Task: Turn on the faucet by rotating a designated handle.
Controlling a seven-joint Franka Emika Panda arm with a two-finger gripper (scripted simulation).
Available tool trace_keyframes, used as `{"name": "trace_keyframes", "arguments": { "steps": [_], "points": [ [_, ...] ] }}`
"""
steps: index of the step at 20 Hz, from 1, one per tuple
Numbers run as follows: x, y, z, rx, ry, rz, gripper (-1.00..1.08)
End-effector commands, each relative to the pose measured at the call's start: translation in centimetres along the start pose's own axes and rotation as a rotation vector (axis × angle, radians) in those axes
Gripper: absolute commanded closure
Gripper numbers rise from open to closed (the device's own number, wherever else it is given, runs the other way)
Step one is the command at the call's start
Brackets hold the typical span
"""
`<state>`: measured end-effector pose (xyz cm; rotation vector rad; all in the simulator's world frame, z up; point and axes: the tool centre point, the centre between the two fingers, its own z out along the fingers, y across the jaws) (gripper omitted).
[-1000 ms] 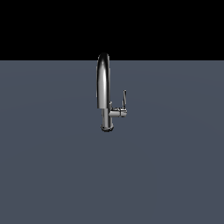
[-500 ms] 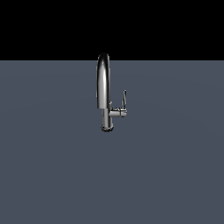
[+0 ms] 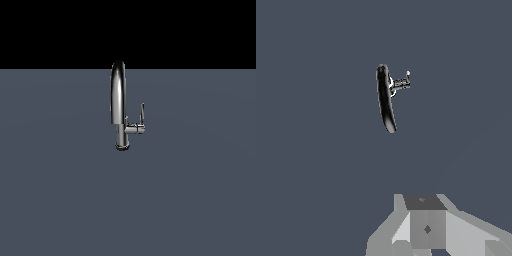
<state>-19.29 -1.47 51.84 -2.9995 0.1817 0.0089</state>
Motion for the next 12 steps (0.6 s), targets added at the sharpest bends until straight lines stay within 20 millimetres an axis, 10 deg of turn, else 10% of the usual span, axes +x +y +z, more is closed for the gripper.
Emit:
{"name": "trace_keyframes", "arguments": {
  "steps": [1,12],
  "points": [
    [1.4,0.0,0.4,0.03,-0.035,0.036,1.08],
    [7.7,0.6,3.0,0.172,-0.197,0.203,1.08]
  ]
}}
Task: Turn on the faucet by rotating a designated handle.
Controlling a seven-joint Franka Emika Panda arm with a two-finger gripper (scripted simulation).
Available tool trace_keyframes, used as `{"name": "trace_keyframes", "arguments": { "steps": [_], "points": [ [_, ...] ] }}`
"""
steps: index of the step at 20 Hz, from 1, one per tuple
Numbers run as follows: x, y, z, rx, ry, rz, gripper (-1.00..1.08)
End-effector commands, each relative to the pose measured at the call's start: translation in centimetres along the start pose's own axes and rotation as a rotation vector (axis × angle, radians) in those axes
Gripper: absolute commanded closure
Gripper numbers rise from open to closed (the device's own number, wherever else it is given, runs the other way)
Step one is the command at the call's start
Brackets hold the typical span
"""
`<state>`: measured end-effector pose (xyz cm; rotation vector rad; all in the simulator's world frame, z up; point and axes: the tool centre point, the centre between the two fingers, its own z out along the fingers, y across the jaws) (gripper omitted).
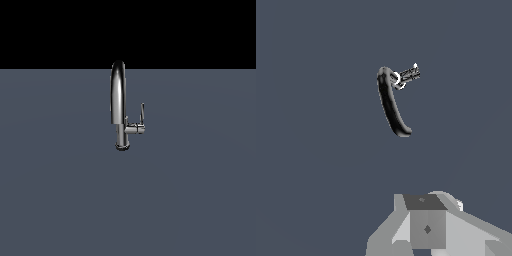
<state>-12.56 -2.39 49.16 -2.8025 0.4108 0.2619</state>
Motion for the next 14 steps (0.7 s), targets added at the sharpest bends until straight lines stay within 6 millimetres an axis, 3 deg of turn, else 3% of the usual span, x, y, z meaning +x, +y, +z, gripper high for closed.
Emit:
{"name": "trace_keyframes", "arguments": {
  "steps": [1,14],
  "points": [
    [1.6,0.0,0.4,0.034,-0.038,0.039,1.08],
    [9.4,0.9,3.8,0.217,-0.245,0.249,1.08]
  ]
}}
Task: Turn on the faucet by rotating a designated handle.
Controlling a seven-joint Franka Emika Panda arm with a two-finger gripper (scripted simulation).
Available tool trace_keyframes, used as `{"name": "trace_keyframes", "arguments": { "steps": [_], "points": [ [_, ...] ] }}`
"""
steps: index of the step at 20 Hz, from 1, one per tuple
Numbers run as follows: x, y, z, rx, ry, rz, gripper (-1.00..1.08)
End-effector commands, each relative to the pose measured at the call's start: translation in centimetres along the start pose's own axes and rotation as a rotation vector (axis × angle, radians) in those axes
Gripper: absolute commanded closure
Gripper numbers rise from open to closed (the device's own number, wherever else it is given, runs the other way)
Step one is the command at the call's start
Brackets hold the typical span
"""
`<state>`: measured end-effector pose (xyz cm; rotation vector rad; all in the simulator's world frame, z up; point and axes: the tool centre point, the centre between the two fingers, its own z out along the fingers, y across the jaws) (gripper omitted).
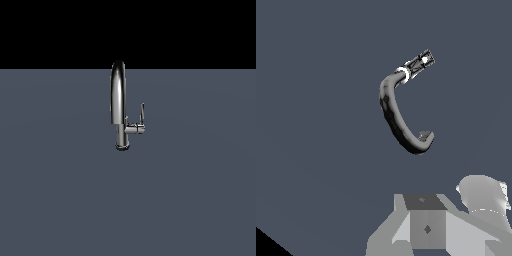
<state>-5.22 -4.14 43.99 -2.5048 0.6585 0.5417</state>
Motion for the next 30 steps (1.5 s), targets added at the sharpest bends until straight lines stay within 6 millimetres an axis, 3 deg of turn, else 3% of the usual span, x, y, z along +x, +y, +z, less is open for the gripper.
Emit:
{"name": "trace_keyframes", "arguments": {
  "steps": [1,16,24,30],
  "points": [
    [1.7,0.0,0.4,0.038,-0.042,0.042,1.08],
    [11.9,1.4,5.4,0.29,-0.325,0.324,1.08],
    [17.4,2.9,10.3,0.456,-0.511,0.512,1.08],
    [20.3,3.9,14.4,0.568,-0.636,0.641,1.08]
  ]
}}
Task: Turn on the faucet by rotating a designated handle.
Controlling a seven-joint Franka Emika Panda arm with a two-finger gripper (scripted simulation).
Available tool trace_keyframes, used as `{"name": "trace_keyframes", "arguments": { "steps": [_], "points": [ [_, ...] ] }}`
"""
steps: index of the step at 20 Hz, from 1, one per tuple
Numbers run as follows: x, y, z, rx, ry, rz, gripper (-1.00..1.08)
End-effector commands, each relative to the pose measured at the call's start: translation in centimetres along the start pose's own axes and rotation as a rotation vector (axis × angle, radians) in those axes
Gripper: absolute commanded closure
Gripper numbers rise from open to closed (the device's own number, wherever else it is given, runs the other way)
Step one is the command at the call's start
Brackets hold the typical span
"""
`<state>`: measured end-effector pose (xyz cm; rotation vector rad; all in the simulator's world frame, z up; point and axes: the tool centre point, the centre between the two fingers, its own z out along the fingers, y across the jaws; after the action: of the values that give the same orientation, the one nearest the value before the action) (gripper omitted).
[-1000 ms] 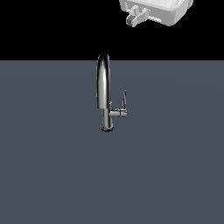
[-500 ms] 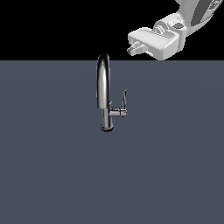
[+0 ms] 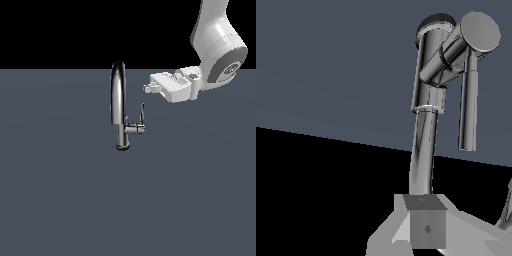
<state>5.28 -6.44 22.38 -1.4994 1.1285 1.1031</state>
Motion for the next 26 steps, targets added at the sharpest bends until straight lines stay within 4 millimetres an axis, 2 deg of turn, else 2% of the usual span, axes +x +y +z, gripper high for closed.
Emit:
{"name": "trace_keyframes", "arguments": {
  "steps": [1,6,11,18,26],
  "points": [
    [1.8,0.0,0.6,0.043,-0.048,0.048,1.08],
    [4.4,0.2,1.6,0.104,-0.115,0.118,1.08],
    [5.7,0.3,2.3,0.135,-0.15,0.153,1.08],
    [5.9,0.4,2.4,0.139,-0.155,0.158,1.08],
    [5.3,2.4,2.7,0.139,-0.155,0.158,1.08]
  ]
}}
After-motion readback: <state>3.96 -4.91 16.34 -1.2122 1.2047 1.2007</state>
